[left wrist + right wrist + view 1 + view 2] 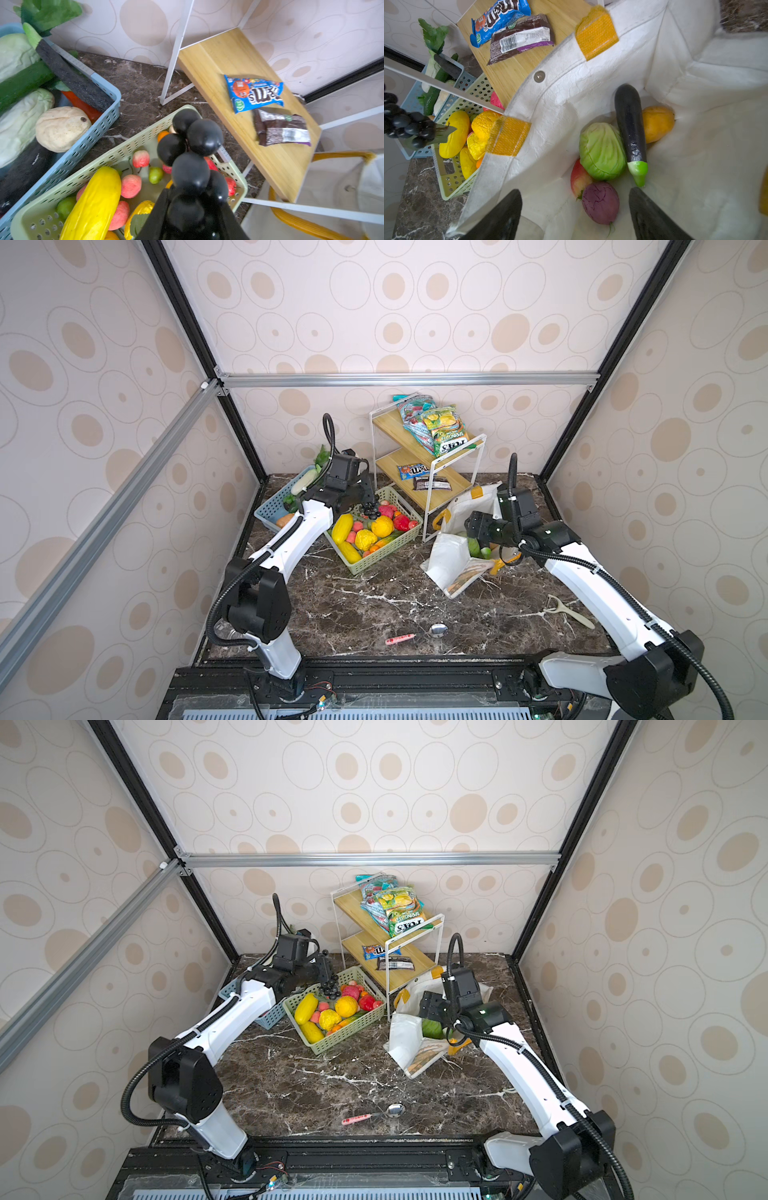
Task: Place the food into the grocery bag and tie it
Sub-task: 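Carry the grapes toward the center while the right gripper moves to meet them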
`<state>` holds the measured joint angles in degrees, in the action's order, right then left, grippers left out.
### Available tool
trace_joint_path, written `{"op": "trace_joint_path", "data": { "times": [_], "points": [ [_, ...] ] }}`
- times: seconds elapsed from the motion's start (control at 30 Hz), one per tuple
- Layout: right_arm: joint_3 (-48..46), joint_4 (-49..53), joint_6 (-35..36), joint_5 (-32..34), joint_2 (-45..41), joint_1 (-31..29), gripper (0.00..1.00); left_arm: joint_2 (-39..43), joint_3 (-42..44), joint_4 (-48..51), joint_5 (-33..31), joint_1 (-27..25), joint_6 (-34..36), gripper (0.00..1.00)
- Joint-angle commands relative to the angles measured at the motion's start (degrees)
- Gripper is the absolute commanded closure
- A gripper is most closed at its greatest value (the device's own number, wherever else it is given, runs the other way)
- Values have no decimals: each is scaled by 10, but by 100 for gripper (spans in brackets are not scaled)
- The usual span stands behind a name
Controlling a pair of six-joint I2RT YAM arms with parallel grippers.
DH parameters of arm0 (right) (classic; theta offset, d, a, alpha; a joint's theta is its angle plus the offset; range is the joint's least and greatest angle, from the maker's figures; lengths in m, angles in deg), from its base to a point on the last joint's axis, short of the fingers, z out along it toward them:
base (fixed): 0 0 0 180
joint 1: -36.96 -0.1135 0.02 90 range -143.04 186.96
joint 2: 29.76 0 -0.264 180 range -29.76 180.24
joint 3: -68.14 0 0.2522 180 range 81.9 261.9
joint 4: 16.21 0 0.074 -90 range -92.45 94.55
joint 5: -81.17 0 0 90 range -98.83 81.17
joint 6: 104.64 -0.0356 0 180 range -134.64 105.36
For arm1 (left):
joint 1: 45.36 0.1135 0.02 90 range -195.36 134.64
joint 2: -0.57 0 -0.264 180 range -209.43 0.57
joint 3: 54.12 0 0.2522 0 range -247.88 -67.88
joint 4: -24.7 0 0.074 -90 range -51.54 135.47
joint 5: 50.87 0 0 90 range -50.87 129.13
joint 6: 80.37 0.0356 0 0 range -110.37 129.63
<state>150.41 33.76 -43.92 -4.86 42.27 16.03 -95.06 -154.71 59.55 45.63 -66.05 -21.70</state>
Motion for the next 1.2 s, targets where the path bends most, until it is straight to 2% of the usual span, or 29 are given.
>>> {"op": "trace_joint_path", "data": {
  "times": [0.0,0.17,0.27,0.33,0.4,0.5,0.67,0.87,1.17],
  "points": [
    [22,35,6,38,9,0,16,37,10,-35,51,-10,-31,68],
    [30,51,12,34,9,13,16,72,34,-69,90,-37,-64,68],
    [34,47,24,2,4,16,16,90,47,-88,110,-49,-83,67],
    [31,22,47,-65,-5,15,16,102,56,-99,120,-58,-93,67],
    [16,-31,62,-165,-24,11,17,109,65,-111,131,-67,-105,67],
    [-14,-119,63,-244,-47,-10,17,116,76,-131,147,-73,-125,67],
    [-16,-201,88,-249,-23,-80,15,121,84,-140,158,-80,-139,67],
    [4,-283,117,-244,43,-133,12,130,93,-134,158,-86,-139,66],
    [43,-330,144,-228,125,-154,12,132,102,-135,163,-92,-142,66]
  ]
}}
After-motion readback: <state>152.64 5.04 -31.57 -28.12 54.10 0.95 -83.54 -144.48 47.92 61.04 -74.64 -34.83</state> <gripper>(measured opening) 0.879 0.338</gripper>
